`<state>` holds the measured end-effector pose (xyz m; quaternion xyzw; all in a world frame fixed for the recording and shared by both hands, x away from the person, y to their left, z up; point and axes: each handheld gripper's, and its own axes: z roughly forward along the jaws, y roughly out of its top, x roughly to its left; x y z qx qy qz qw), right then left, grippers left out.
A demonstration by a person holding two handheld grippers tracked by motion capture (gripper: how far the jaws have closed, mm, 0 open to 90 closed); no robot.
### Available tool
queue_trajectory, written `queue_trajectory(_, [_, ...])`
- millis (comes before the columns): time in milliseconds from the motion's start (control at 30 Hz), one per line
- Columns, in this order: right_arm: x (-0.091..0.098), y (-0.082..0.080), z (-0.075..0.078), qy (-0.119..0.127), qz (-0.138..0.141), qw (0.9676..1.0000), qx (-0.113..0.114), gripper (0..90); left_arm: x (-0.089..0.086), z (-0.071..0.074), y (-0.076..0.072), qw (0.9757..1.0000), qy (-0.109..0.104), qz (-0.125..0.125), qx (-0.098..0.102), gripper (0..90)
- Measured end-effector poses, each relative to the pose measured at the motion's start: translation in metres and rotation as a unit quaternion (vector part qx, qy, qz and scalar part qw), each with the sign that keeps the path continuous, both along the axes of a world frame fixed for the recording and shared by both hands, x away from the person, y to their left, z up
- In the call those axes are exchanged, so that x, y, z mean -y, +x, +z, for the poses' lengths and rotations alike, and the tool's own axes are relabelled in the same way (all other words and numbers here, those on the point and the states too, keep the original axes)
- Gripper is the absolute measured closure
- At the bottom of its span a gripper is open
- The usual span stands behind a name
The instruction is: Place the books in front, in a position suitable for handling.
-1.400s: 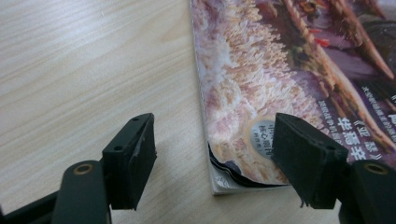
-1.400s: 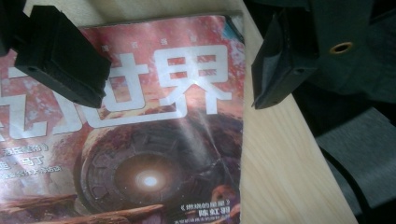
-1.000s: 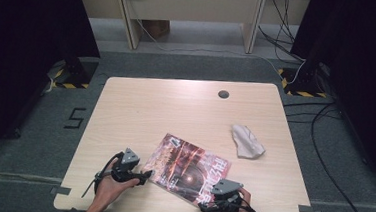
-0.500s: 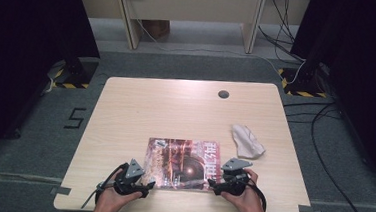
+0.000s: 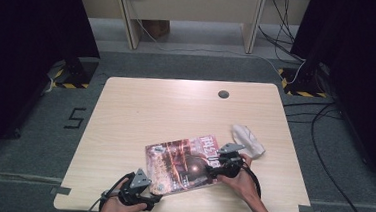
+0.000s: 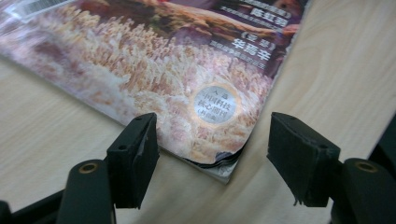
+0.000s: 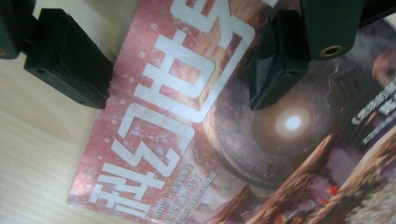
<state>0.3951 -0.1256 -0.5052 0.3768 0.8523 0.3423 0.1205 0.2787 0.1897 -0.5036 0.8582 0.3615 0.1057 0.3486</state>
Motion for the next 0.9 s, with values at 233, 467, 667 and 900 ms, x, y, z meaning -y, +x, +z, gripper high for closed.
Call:
queue_trajectory(233, [-0.004, 0.022, 0.0, 0.005, 0.0, 0.9999, 0.009, 22.4, 0.012, 0.001, -0.011, 0.9994, -0.019, -0.027, -0.009, 33.6])
queue_trajectory(467, [0.02, 0.013, 0.018, 0.058, -0.019, 0.9981, 0.012, 24.7, 0.002, 0.009, -0.003, 0.999, -0.044, 0.0, 0.014, 32.7])
queue_trajectory(667, [0.043, -0.007, 0.017, 0.063, -0.033, 0.9975, 0.0, 25.0, -0.01, 0.014, 0.019, 0.9983, -0.037, 0.027, 0.037, 31.7])
queue_trajectory(900, [0.052, -0.025, 0.015, 0.053, -0.029, 0.9982, 0.002, 24.9, -0.021, 0.012, 0.065, 0.9972, -0.005, 0.051, 0.055, 30.5])
